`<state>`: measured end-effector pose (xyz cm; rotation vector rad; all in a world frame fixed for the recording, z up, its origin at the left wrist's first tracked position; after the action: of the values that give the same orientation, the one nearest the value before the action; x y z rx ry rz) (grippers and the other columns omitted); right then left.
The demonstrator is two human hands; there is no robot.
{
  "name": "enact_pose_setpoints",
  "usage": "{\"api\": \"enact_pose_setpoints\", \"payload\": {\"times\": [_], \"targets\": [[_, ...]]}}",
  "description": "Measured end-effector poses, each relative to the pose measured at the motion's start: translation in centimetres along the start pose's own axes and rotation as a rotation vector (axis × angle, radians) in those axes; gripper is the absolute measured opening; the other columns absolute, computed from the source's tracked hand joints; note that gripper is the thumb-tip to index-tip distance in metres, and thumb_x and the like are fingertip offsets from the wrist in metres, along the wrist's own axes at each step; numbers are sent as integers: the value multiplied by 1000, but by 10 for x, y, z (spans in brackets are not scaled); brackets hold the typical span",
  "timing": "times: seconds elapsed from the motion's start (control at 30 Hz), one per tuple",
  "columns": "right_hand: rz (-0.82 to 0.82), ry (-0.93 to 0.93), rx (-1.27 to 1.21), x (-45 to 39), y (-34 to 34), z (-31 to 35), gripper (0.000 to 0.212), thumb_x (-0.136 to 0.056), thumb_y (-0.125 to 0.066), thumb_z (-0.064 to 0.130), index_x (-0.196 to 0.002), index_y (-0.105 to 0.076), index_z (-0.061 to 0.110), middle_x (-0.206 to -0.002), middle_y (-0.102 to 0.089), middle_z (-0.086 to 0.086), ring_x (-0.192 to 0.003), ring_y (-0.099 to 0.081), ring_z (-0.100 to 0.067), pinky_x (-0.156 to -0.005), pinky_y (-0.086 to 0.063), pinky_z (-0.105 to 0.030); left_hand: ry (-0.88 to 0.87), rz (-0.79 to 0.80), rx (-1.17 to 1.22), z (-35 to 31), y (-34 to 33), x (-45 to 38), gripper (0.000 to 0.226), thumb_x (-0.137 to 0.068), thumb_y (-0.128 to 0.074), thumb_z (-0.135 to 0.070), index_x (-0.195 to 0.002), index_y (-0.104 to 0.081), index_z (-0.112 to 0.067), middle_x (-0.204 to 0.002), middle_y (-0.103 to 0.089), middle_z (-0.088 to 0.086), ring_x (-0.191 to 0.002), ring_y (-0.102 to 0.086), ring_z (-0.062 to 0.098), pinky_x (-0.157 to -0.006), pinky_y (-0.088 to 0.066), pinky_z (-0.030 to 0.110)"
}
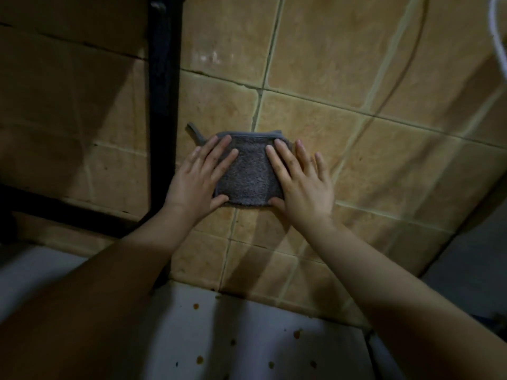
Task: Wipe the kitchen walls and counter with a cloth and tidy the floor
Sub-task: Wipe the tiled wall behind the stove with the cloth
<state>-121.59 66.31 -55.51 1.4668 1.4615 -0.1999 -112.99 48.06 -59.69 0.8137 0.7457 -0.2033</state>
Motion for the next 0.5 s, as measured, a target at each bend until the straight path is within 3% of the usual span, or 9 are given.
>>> {"api": "enact_pose_setpoints", "payload": {"times": [0.23,0.5], "targets": [[-10,14,1,16,-14,14,113,-51,-80,57,-147,-29,25,-150,-35,8,-135,-40,-23,-106,-15,-39,-5,-25,-20,-8,-20,19,111,-80,-28,-74,-138,35,-4,-142,42,21,-141,12,27,-108,23,44],[-38,10,-26,35,-29,26,109,-52,-80,56,-145,-33,25,-149,-38,7,-134,-41,-23,-106,-17,-40,-17,-40,12,-16,-33,31,109,-81,-32,-72,-139,33,-6,-143,42,19,-141,10,27,-110,19,41]]}}
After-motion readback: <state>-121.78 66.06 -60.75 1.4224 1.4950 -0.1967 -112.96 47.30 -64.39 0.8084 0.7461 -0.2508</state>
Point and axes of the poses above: each hand's wrist, its own x-axis away from the middle knuckle, its own y-axis out of the back of the hand, z = x × y, the point moved 1 cm from there along -x, towards the middle knuckle
